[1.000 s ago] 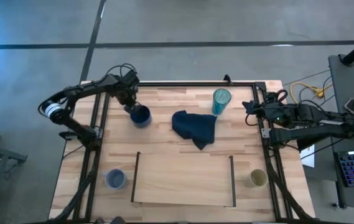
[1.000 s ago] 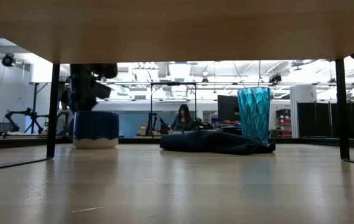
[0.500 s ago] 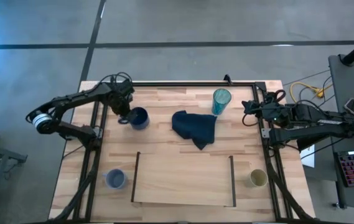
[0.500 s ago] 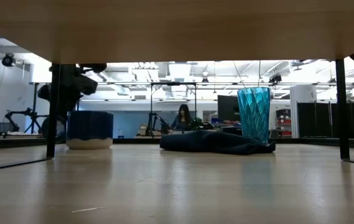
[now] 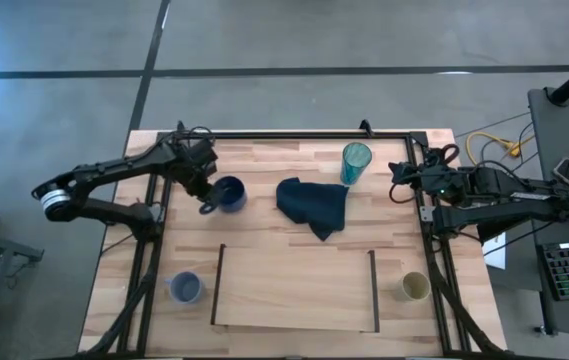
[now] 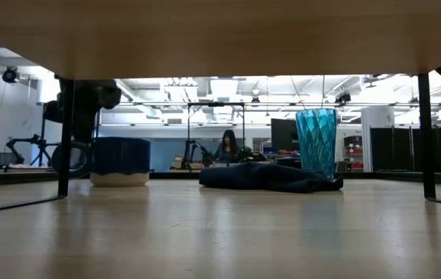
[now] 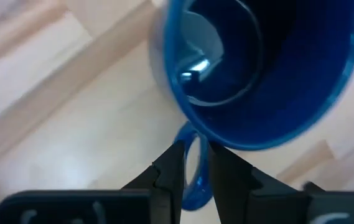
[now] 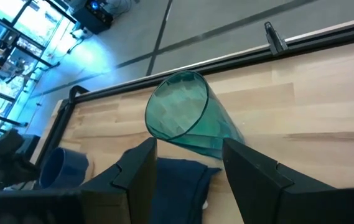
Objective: Stack small to large cups/mugs on shelf
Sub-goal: Put the dark blue mug on the shelf
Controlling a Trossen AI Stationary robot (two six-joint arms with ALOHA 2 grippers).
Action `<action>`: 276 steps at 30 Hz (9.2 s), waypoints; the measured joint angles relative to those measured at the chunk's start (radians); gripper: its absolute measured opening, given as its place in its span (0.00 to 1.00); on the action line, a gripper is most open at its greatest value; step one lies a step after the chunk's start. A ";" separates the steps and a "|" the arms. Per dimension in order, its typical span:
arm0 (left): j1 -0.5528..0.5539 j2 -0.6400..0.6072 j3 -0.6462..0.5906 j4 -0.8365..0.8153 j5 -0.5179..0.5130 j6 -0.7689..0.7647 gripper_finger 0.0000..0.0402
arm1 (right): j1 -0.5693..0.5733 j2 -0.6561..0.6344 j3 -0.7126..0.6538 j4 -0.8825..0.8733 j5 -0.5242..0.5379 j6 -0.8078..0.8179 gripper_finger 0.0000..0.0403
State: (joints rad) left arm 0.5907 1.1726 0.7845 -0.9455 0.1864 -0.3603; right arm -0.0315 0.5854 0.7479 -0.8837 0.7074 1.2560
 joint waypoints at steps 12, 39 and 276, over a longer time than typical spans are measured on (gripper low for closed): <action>-0.099 -0.047 0.003 0.195 0.134 -0.078 0.14 | 0.000 0.000 0.000 -0.002 0.000 -0.001 0.44; -0.095 0.006 0.052 0.132 -0.274 -0.176 0.28 | 0.000 0.000 0.000 -0.002 -0.005 0.027 0.44; -1.316 0.503 1.165 -0.626 -0.759 -1.784 0.18 | 0.273 1.211 0.714 0.659 -1.153 -0.666 0.19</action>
State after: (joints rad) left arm -0.7256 1.6760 1.9499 -1.5711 -0.5724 -2.1438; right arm 0.2413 1.7967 1.4616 -0.2249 -0.4454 0.5895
